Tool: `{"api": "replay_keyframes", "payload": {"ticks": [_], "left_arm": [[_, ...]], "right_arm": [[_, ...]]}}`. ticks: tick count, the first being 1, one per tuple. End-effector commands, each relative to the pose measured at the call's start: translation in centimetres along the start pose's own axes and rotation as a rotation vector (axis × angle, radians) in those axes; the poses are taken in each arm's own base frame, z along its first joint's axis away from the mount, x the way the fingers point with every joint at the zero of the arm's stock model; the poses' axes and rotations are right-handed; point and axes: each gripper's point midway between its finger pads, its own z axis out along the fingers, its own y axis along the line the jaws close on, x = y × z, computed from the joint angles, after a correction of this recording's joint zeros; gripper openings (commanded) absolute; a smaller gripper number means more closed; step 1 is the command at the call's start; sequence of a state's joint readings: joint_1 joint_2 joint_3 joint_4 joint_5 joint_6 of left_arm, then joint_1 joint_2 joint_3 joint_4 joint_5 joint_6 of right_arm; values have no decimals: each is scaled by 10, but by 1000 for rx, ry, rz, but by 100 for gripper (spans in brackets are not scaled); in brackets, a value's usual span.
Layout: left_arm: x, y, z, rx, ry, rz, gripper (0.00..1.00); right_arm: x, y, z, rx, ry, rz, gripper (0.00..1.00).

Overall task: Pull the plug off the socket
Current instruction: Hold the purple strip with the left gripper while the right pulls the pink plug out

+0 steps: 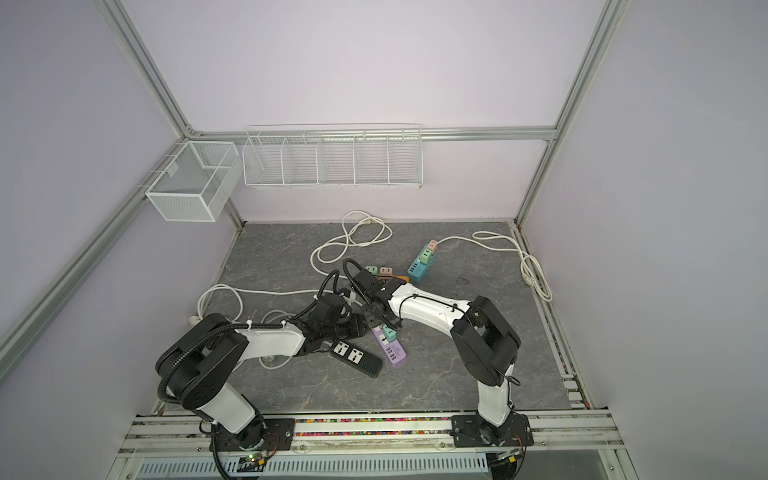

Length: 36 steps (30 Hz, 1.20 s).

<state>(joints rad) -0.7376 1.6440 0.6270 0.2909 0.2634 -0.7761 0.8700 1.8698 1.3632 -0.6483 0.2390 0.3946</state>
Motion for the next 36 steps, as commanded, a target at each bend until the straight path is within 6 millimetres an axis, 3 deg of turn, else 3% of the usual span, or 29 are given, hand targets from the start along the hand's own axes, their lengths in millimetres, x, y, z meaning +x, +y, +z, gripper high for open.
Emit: {"api": "replay_keyframes", "payload": {"ticks": [1, 14, 23, 29, 36], "left_arm": [[12, 21, 3, -71, 39, -15, 33], [13, 24, 2, -91, 42, -6, 31], [13, 27, 2, -117, 46, -3, 30], [15, 28, 5, -134, 53, 9, 29], [21, 23, 10, -142, 72, 28, 29]], "right_arm": [[1, -2, 6, 12, 22, -12, 43], [5, -6, 18, 37, 34, -30, 35], [0, -10, 6, 33, 4, -46, 26], [0, -2, 3, -18, -7, -27, 22], [-3, -16, -5, 39, -22, -42, 21]]}}
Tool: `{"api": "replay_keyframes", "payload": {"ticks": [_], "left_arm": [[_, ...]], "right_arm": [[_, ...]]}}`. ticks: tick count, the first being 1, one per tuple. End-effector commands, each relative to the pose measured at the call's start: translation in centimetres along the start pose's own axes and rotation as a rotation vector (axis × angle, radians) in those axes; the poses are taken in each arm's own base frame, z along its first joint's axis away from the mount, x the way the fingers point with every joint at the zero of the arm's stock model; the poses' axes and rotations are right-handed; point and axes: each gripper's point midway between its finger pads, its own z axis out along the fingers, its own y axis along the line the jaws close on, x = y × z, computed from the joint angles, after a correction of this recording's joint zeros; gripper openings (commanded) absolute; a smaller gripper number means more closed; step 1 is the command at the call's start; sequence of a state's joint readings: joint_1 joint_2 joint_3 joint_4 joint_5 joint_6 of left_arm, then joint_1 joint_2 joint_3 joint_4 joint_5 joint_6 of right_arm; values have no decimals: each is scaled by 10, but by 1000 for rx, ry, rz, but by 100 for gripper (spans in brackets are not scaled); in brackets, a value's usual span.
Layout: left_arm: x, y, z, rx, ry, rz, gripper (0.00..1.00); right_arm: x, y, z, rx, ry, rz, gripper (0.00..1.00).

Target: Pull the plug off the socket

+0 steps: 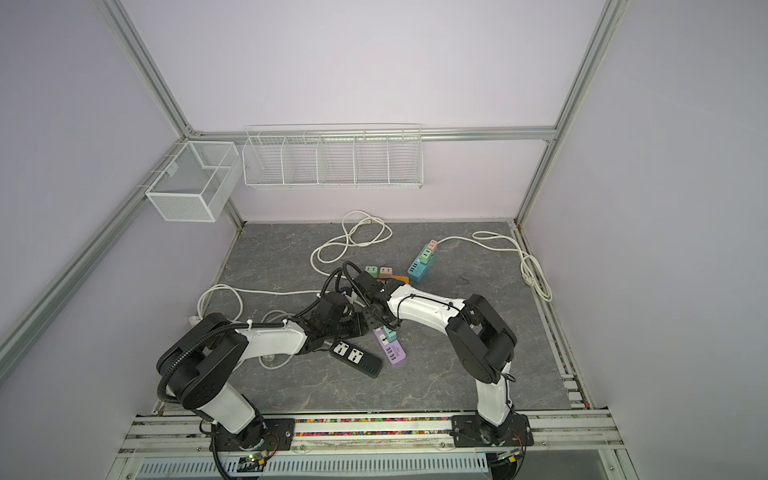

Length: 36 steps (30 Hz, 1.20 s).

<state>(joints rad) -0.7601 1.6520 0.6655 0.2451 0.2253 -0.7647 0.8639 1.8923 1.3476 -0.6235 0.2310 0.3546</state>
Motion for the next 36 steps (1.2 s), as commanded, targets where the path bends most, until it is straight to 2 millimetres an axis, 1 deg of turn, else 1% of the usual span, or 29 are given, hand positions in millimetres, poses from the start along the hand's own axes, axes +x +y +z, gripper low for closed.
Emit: {"api": "replay_keyframes", "payload": {"ticks": [1, 5, 7, 12, 15, 21, 25, 27, 32, 36], "left_arm": [[24, 27, 8, -115, 78, 7, 28], [24, 28, 7, -125, 78, 6, 28], [23, 29, 6, -132, 70, 7, 28], [22, 29, 4, -137, 66, 12, 27], [22, 29, 5, -138, 65, 12, 27], [22, 30, 5, -143, 67, 12, 26], [21, 27, 4, -127, 67, 18, 26], [19, 20, 1, -104, 64, 24, 26], [8, 2, -14, -49, 13, 81, 27], [1, -8, -24, -22, -24, 126, 28]], "right_arm": [[-7, -12, -16, 28, -39, -3, 21], [-8, -2, -16, -5, -43, 0, 20], [-9, 0, -18, -14, -49, 3, 20], [-11, -13, -22, 24, -54, -1, 20], [-11, -18, -25, 43, -57, -5, 20], [-12, -10, -28, 9, -70, 5, 19], [-14, -16, -39, 14, -98, 16, 19], [-16, -20, -47, 10, -117, 26, 19], [-16, -25, -65, -18, -157, 58, 19], [-15, -30, -84, -75, -206, 108, 19]]}}
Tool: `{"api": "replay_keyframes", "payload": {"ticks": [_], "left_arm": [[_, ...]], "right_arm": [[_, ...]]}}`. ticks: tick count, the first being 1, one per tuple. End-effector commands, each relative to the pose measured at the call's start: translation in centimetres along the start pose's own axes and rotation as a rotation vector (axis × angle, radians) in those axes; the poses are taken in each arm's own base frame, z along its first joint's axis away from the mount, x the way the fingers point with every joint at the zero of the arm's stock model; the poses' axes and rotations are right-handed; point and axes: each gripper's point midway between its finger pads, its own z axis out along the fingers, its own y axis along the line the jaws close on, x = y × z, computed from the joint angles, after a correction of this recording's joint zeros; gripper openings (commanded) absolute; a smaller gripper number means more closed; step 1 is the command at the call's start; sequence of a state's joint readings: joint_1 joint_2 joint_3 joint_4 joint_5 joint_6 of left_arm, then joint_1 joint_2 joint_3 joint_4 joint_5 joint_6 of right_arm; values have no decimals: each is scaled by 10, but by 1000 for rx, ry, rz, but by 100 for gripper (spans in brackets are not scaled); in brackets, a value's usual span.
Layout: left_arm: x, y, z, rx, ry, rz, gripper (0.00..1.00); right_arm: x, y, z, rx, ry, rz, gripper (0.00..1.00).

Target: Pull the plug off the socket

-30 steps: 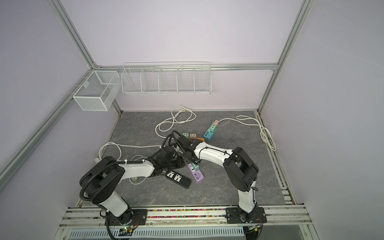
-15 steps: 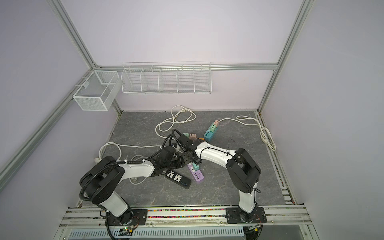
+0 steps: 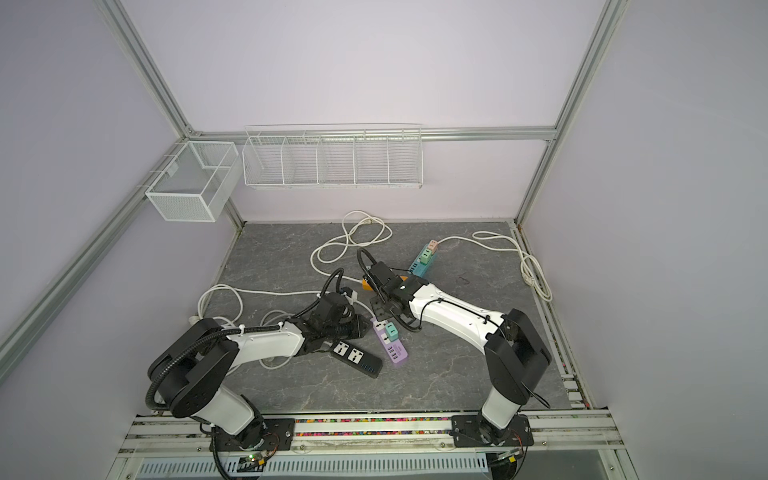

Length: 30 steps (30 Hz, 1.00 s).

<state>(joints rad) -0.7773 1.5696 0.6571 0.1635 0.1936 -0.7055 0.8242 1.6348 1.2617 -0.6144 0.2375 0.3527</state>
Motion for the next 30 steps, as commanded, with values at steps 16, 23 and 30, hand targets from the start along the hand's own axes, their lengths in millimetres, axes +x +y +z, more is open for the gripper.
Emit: {"api": "replay_keyframes", "payload": {"ticks": [16, 23, 30], "left_arm": [[-9, -40, -41, 106, -131, 167, 35], [-6, -45, -39, 126, -129, 177, 38], [0, -50, -33, 142, -111, 183, 40]], "right_arm": [[33, -57, -57, -324, -87, 403, 20], [67, -86, -46, -344, -82, 557, 22], [88, -102, -25, -318, -81, 644, 21]]}}
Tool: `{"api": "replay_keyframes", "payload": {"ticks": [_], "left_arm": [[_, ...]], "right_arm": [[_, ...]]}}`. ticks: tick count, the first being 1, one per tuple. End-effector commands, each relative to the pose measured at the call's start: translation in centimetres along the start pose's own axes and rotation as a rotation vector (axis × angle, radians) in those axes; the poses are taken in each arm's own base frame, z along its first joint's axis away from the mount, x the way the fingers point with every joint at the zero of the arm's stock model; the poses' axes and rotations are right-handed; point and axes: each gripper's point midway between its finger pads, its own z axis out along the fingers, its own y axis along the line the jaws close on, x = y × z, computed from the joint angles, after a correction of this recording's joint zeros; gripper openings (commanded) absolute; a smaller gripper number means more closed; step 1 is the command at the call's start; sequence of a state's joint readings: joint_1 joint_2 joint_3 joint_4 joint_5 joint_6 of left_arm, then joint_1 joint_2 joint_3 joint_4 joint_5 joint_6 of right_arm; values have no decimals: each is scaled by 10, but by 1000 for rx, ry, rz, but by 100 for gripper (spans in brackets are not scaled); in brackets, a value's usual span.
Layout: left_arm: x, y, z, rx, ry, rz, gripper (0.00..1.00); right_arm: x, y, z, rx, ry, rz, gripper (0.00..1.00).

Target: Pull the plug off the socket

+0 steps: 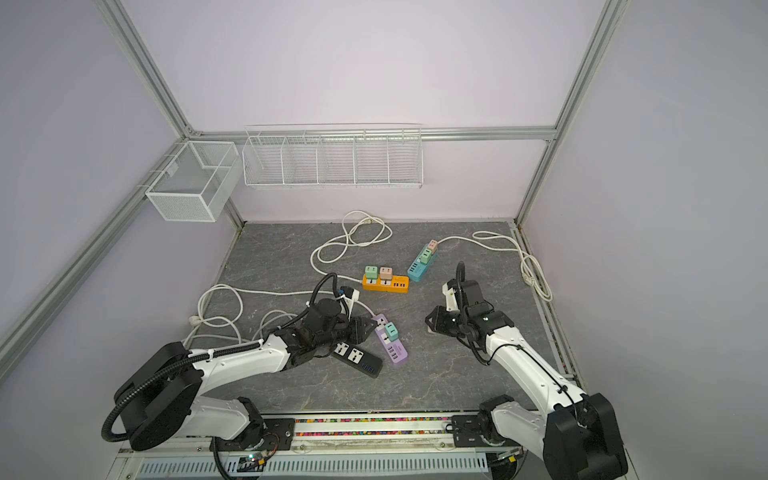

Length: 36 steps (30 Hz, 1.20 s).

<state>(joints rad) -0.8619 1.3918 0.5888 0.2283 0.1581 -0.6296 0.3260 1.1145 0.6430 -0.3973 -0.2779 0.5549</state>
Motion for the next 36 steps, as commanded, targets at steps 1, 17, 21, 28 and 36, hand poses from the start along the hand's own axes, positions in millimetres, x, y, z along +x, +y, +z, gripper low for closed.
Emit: {"api": "replay_keyframes", "payload": {"ticks": [1, 17, 21, 28, 36], "left_arm": [[1, -2, 2, 12, -9, 22, 40], [4, 0, 7, 3, 5, 16, 43], [4, 1, 7, -1, 5, 14, 43], [4, 4, 8, -15, 5, 17, 43], [3, 4, 8, -21, 5, 17, 44]], "right_arm": [[-5, 0, 2, -42, -43, 34, 21], [5, -29, 42, 16, 14, 75, 21], [6, -35, 47, 41, 22, 74, 22], [10, -42, 55, 54, 39, 84, 28], [14, -48, 59, 79, 60, 92, 39]]}}
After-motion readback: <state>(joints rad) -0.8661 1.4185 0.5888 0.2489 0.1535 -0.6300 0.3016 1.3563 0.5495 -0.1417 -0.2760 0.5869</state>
